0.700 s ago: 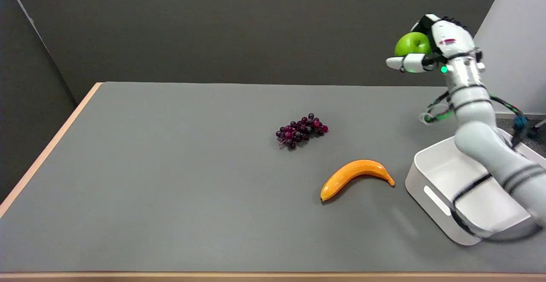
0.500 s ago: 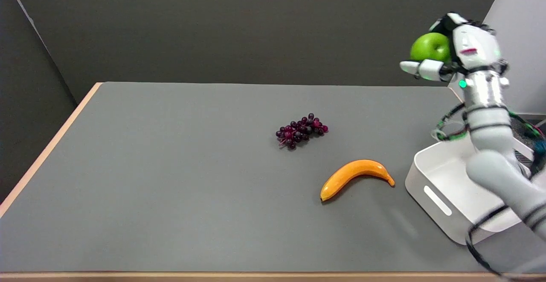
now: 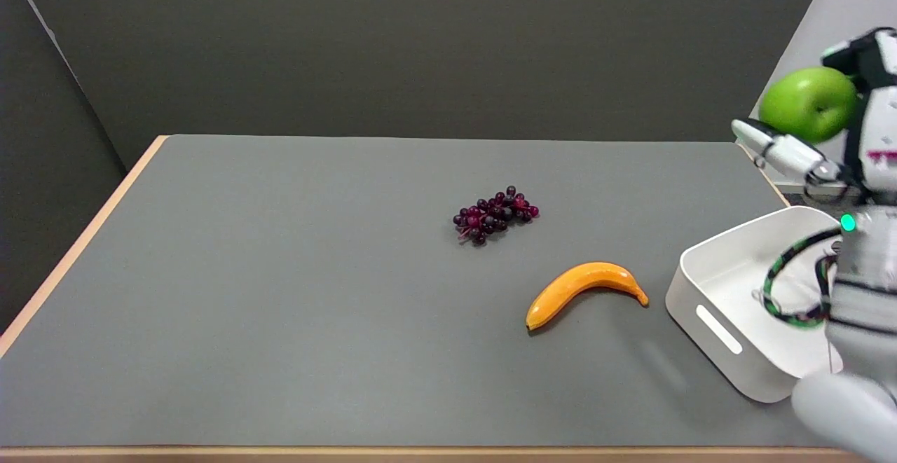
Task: Place the green apple into the white box.
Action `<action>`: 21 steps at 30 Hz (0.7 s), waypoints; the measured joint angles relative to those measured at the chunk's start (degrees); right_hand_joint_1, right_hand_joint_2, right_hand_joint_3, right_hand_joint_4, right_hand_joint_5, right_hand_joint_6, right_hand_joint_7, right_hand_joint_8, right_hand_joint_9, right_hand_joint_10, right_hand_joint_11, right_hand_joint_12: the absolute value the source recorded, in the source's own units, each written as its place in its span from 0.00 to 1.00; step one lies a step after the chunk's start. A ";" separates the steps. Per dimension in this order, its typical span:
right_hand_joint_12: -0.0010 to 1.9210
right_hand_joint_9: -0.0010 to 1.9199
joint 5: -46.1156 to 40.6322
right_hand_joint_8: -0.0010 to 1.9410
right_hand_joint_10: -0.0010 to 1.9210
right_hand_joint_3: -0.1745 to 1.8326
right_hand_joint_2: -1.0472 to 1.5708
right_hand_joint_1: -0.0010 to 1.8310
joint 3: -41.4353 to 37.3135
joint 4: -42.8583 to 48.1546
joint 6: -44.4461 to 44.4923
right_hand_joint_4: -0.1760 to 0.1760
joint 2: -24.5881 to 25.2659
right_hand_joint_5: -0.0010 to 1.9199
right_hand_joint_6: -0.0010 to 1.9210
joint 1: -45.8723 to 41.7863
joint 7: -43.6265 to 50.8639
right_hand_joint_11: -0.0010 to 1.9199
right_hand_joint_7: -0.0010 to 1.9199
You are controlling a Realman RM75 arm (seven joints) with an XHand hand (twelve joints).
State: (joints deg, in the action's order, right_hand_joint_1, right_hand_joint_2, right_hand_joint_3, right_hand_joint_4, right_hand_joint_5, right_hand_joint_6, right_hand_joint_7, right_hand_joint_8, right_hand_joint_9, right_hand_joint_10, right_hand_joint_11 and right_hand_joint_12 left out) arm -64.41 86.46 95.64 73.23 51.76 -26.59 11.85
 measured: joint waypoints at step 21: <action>1.00 0.39 -2.91 0.71 0.84 0.27 0.81 0.73 10.18 -0.04 25.06 0.12 1.31 0.31 0.76 -12.68 2.54 0.39 0.41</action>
State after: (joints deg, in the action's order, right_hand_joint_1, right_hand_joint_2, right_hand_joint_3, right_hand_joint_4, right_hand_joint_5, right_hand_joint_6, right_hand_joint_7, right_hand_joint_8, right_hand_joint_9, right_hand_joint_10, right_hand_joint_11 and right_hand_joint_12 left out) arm -67.31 96.64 95.59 98.29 53.07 -39.27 14.39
